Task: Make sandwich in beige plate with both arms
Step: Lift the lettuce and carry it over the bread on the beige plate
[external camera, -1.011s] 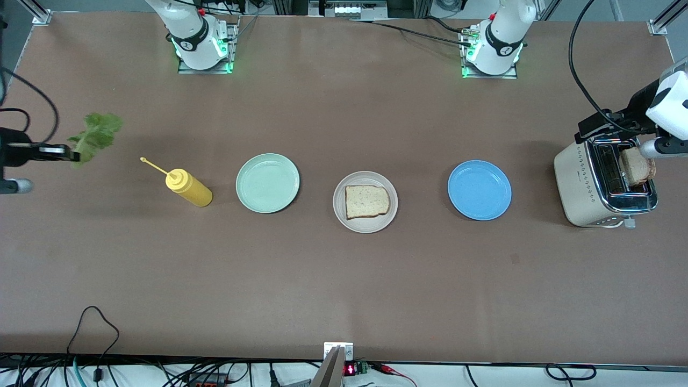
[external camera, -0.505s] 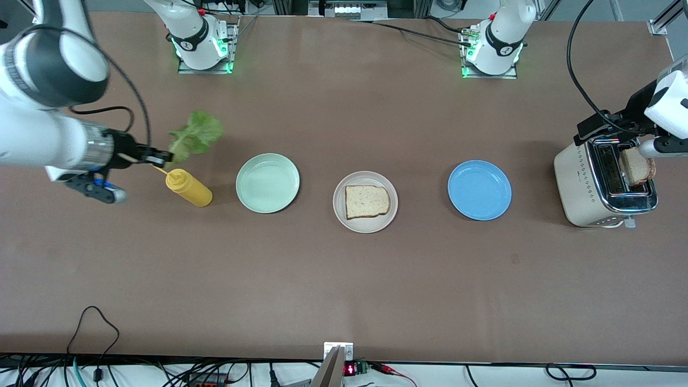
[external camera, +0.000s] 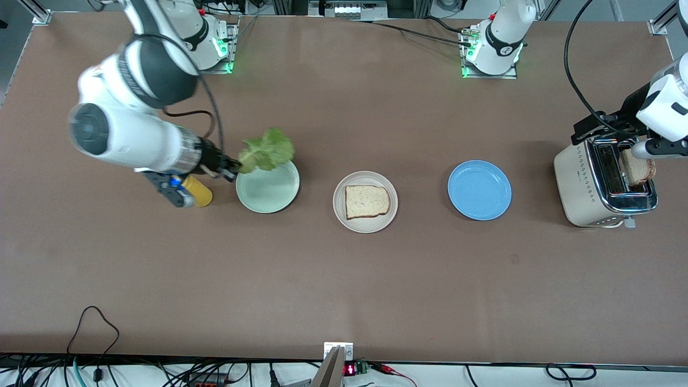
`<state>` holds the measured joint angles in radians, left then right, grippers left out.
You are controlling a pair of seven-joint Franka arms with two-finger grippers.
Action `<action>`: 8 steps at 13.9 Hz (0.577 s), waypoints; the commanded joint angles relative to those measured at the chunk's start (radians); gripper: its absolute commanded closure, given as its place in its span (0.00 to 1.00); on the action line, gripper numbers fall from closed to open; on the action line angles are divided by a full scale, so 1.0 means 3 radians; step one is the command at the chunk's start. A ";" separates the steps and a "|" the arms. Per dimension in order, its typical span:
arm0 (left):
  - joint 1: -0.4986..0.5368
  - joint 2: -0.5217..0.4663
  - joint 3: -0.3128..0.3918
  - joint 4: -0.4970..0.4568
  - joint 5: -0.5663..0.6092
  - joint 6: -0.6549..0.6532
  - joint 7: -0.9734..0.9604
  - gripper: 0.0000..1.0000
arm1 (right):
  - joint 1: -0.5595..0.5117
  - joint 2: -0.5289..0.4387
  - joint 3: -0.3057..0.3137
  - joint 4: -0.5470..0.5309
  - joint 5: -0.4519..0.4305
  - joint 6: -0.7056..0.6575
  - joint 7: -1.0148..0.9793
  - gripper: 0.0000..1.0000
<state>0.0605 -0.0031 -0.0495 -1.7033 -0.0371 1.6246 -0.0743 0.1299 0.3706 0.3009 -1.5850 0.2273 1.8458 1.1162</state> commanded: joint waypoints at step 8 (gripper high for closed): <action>0.0140 0.0291 0.0047 0.0241 0.0078 -0.0056 0.0013 0.00 | 0.0768 0.0732 -0.0031 0.0037 0.0040 0.1435 0.1622 1.00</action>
<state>0.0769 0.0457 -0.0374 -1.6929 -0.0350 1.6261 -0.0744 0.3285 0.5517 0.2999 -1.5877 0.2294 2.2282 1.5389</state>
